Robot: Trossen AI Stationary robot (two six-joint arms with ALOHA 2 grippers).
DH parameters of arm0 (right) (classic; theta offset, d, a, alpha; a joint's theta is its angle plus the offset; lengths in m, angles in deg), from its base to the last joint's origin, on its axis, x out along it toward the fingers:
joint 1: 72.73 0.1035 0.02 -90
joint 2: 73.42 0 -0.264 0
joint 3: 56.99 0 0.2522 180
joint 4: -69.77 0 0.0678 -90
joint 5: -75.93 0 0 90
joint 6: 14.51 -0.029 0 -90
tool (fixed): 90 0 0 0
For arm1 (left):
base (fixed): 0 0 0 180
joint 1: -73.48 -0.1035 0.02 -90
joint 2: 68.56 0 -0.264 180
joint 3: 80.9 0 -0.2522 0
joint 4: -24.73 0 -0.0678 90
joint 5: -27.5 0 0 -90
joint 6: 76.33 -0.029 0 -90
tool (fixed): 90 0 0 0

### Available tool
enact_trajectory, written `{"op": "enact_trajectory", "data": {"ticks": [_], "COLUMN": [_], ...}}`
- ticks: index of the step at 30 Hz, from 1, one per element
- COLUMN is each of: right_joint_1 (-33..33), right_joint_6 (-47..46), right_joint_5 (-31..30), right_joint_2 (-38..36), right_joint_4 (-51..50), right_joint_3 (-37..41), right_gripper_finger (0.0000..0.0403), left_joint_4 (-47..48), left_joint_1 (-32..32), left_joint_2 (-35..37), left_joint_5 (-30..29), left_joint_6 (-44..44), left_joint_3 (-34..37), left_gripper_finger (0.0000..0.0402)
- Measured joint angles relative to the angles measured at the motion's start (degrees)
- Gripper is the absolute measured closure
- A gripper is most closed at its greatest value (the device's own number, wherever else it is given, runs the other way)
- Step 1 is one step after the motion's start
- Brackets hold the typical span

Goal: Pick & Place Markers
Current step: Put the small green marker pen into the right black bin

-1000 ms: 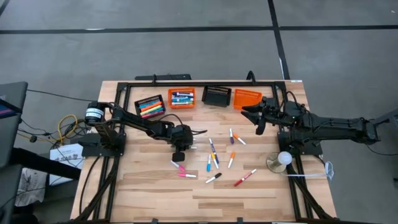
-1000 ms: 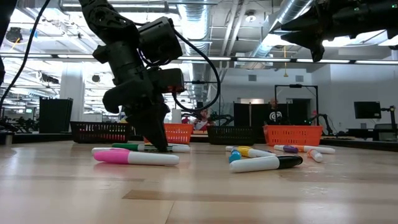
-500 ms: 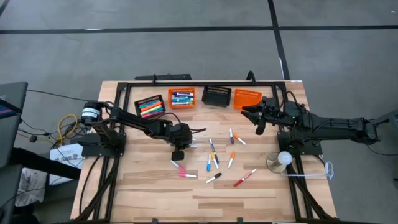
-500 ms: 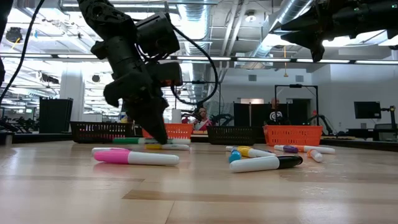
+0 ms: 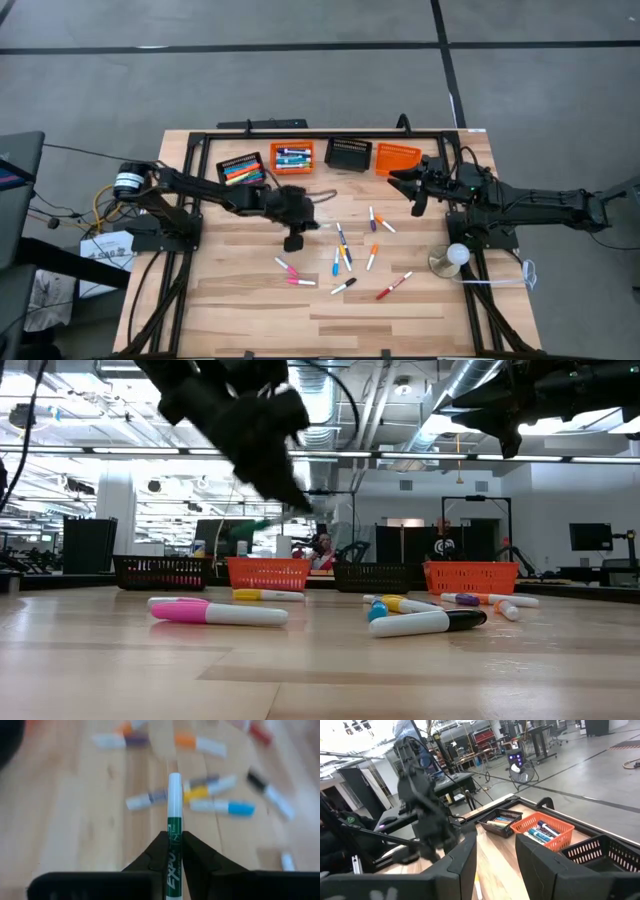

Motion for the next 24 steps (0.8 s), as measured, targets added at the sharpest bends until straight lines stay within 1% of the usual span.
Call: {"op": "enact_trajectory", "data": {"ticks": [3,7,10,14,17,21,24], "right_joint_1": [0.0,0.0,0.0,0.0,0.0,0.0,0.0], "right_joint_6": [0.0,-0.2,-0.4,-0.4,-0.4,-0.4,-1.4], "right_joint_5": [0.0,0.1,0.2,0.2,0.2,0.0,0.0], "right_joint_2": [0.0,0.0,0.0,0.0,0.0,0.2,1.9], "right_joint_4": [0.0,0.3,0.4,0.7,0.7,0.8,3.8], "right_joint_3": [0.0,0.0,0.0,0.0,0.0,0.0,0.0], "right_gripper_finger": [0.0278,0.0278,0.0278,0.0278,0.0278,0.0278,0.0278], "left_joint_4": [-3.2,-8.1,-11.0,-16.6,-21.4,-24.9,-26.4], "left_joint_1": [-1.6,-4.2,-6.1,-8.2,-9.2,-9.7,-9.7], "left_joint_2": [3.0,6.4,7.7,8.1,7.8,7.7,7.7], "left_joint_5": [0.0,0.0,0.0,0.9,1.9,2.1,2.1], "left_joint_6": [0.0,0.0,-0.1,-0.2,0.0,0.0,-0.4], "left_joint_3": [0.0,-0.1,-0.1,-0.1,-0.1,-0.1,-0.1], "left_gripper_finger": [0.0367,0.0360,0.0362,0.0366,0.0361,0.0360,0.0365]}}
